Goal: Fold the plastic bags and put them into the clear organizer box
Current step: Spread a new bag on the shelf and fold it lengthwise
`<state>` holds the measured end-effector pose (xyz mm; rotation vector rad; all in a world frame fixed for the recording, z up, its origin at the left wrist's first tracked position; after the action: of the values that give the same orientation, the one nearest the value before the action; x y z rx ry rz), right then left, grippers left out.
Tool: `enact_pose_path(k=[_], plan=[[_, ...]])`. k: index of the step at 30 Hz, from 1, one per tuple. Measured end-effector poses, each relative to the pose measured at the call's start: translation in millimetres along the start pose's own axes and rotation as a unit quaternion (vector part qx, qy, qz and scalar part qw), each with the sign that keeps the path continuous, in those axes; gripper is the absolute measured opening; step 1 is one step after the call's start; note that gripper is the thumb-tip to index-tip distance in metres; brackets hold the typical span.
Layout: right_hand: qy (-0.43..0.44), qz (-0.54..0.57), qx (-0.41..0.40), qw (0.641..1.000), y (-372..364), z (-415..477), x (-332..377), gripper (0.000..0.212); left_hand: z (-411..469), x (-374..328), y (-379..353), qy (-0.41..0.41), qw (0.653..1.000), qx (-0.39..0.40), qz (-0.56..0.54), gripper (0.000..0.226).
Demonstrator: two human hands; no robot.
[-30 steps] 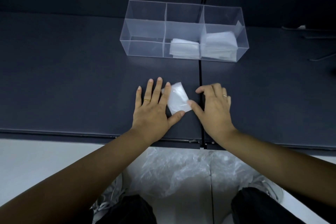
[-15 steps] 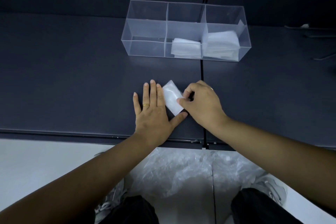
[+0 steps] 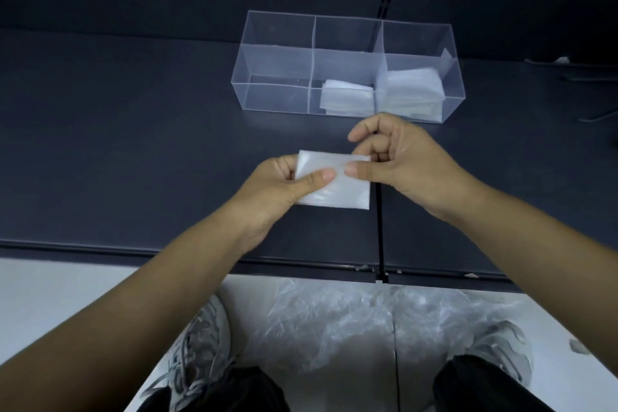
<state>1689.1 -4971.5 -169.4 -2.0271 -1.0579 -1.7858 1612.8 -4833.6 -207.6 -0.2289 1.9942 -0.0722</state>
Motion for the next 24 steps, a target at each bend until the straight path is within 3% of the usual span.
enact_pose_path(k=[3,5,9,13,17,21,24], plan=[[-0.097,0.010,-0.008,0.995,4,4,-22,0.010,2,2,7,-0.029,0.997,-0.066,-0.024,0.019],[-0.125,-0.013,-0.015,0.992,8,7,-26,0.008,3,0,14,-0.049,0.993,-0.103,-0.037,0.010],[-0.081,-0.079,-0.069,0.991,36,32,2,0.013,5,-8,33,-0.076,0.982,-0.170,-0.043,0.006],[-0.102,-0.115,0.008,0.988,19,44,18,0.052,3,-16,34,-0.106,0.977,-0.172,-0.073,0.008],[-0.100,-0.054,0.039,0.993,-14,36,11,0.031,3,-21,30,-0.131,0.975,-0.151,-0.095,0.011],[-0.059,-0.026,-0.050,0.997,11,50,18,0.024,1,-21,43,-0.155,0.970,-0.178,-0.049,0.008],[-0.049,-0.069,-0.166,0.982,59,77,22,0.025,-4,-10,48,-0.182,0.957,-0.195,0.111,0.011]])
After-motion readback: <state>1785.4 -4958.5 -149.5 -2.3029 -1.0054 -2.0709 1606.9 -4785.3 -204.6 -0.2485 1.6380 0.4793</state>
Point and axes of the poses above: each hand's wrist, its own z-axis towards the middle knuckle, its own y-axis out of the back of the hand, x = y × z, the point moved 7 cm from there along z, towards the middle knuckle, and after that the axes turned 3 degrees about -z, right-handed, at the moved point
